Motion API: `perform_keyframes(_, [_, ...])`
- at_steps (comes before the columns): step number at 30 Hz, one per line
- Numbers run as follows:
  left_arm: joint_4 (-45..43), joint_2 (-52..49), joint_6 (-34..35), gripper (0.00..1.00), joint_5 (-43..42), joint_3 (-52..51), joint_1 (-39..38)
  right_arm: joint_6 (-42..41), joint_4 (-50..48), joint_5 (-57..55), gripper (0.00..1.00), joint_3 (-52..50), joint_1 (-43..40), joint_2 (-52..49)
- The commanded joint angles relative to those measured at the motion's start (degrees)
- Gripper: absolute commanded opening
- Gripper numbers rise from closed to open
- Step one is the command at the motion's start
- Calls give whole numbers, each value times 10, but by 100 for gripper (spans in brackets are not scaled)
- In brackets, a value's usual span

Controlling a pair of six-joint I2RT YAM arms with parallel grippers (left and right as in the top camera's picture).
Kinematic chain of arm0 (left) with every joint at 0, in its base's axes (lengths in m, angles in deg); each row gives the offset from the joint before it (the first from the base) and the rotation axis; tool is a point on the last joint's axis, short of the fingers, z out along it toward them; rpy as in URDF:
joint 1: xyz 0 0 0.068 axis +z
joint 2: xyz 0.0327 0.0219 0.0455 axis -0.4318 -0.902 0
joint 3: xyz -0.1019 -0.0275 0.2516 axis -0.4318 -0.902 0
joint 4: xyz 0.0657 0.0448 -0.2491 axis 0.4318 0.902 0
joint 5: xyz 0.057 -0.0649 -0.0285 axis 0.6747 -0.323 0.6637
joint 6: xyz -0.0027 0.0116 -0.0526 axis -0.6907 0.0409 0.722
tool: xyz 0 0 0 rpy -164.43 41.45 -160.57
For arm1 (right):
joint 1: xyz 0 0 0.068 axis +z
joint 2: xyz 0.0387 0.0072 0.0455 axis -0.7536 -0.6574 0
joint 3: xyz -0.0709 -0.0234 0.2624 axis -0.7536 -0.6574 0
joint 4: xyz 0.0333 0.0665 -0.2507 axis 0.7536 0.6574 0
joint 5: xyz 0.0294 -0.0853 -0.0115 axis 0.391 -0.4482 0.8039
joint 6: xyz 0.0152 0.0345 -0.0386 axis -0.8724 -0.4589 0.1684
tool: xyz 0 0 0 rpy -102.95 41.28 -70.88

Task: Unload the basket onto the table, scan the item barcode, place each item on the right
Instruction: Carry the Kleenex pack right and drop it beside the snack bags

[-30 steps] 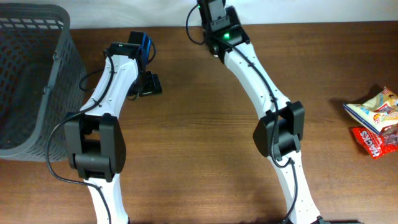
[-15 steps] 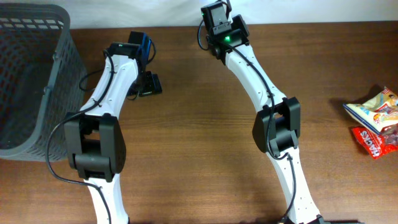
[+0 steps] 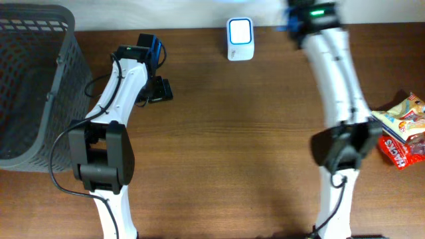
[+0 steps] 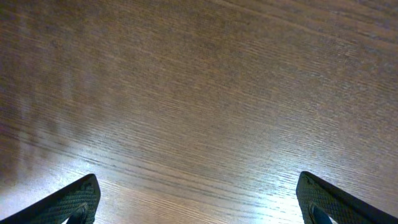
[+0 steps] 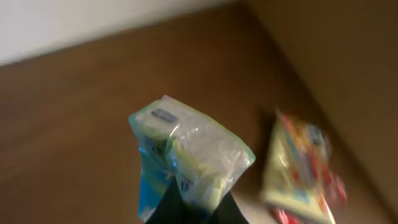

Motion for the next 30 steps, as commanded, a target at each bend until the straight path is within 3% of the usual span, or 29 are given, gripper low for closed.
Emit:
perform_keyframes(1, [0,13,-1,99,-4,-2,4,-155,78,116,4,-7,-109,-11])
perform_keyframes(8, [0,13,-1,99,-4,-2,4,-154,110,196,4,-70,-248,-17])
perform_keyframes(10, [0,13,-1,99,-4,-2,4,-154,109,196,18,-92,-271,-17])
perform_keyframes(11, [0,13,-1,99,-4,-2,4,-154,107,196,33,-103,-280,-17])
perform_keyframes(13, [0,13,-1,99,-4,-2,4,-154,106,196,54,-118,-293,-17])
perform_keyframes(16, [0,13,-1,99,-4,-2,4,-138,111,196,69,-121,-302,-14])
perform_keyframes(24, [0,13,-1,99,-4,-2,4,-120,122,210,90,-121,-301,71])
perform_keyframes(30, [0,13,-1,99,-4,-2,4,-120,165,250,93,-121,-300,203])
